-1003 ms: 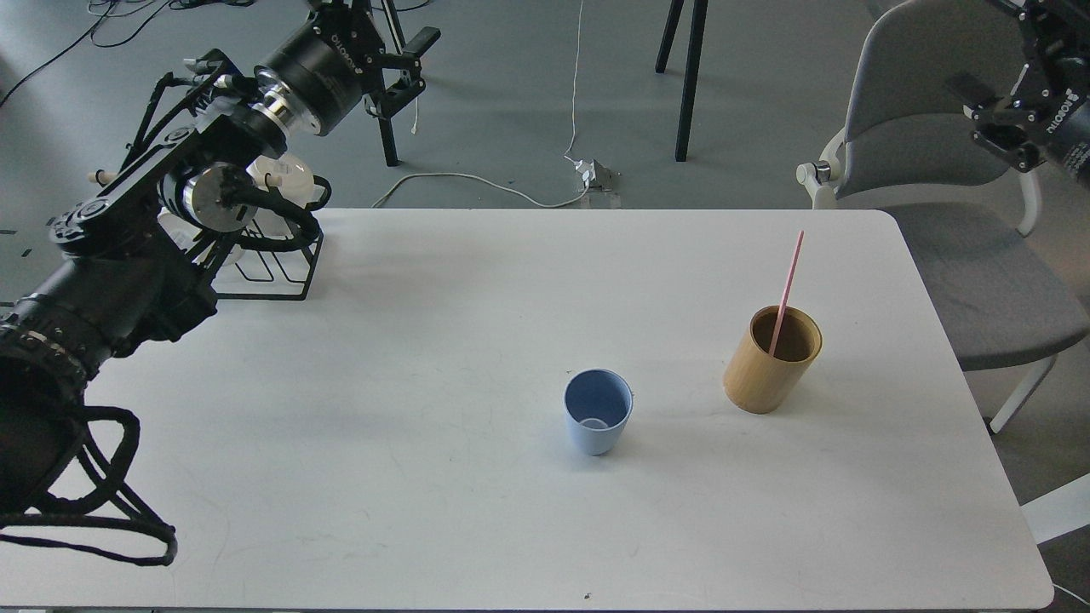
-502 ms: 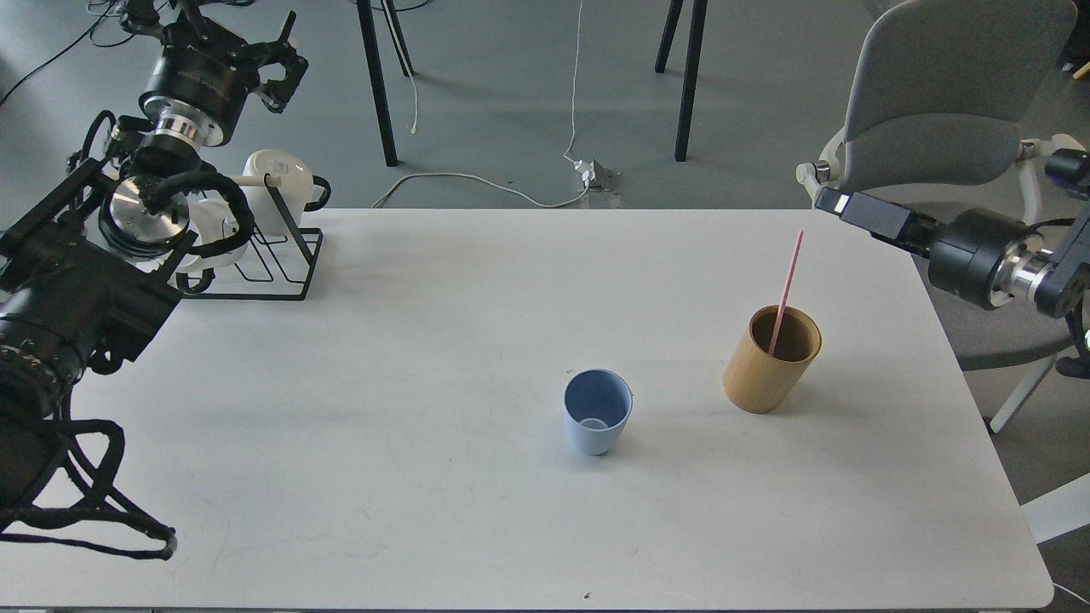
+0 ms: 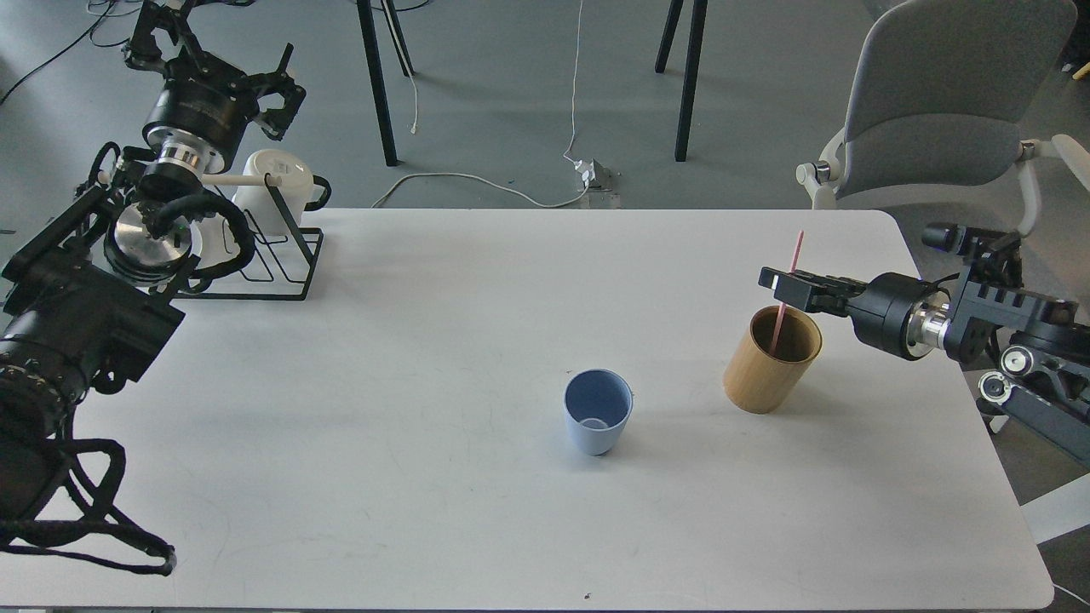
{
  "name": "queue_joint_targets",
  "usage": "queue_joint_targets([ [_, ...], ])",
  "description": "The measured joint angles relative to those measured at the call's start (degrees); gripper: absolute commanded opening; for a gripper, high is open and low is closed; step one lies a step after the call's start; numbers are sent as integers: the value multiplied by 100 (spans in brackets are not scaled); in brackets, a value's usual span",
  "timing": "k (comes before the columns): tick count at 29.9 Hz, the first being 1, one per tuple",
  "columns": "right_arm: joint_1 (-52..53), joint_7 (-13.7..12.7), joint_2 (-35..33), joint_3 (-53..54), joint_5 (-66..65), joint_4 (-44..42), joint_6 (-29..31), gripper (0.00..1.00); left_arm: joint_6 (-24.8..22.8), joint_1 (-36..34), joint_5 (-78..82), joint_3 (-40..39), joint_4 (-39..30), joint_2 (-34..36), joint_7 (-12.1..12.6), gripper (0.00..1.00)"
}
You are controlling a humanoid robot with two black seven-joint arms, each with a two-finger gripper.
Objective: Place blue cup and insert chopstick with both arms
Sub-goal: 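Reach the right gripper to the straw in the tan cup and grasp it, then pull the straw up out of the tan cup with the right gripper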
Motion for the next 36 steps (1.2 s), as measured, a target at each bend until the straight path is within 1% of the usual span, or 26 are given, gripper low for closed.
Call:
queue_joint_targets([
  [5, 113, -32, 48, -158, -169, -78, -8, 23, 0, 2, -2, -1, 0, 20, 0, 99],
  [10, 151, -36, 64, -178, -180, -161, -8, 6, 0, 3, -3, -2, 0, 22, 0, 99],
  [14, 197, -36, 46, -179, -184, -163, -8, 1, 0, 2, -3, -8, 0, 22, 0, 99],
  [19, 221, 9, -77, -182, -177, 12, 1, 0, 0, 2, -3, -6, 14, 29, 0, 99],
  [24, 372, 18, -670, -180, -147, 654, 63, 0, 0, 1, -3, -6, 41, 41, 0, 99],
  [28, 854, 12, -1196, -164, -116, 1098, 191, 0, 0, -7, -3, -11, 44, 110, -2, 99],
  [31, 1448, 7, -1468, -128, -79, 1217, 487, 0, 0, -7, -3, -12, 44, 140, -13, 99],
  [34, 1946, -23, -1493, -51, 34, 1239, 694, 0, 0, -11, -3, -21, 43, 177, -17, 99],
  [36, 2126, -66, -1381, -30, 264, 1244, 747, 0, 0, -13, -3, -47, 42, 192, -18, 99],
])
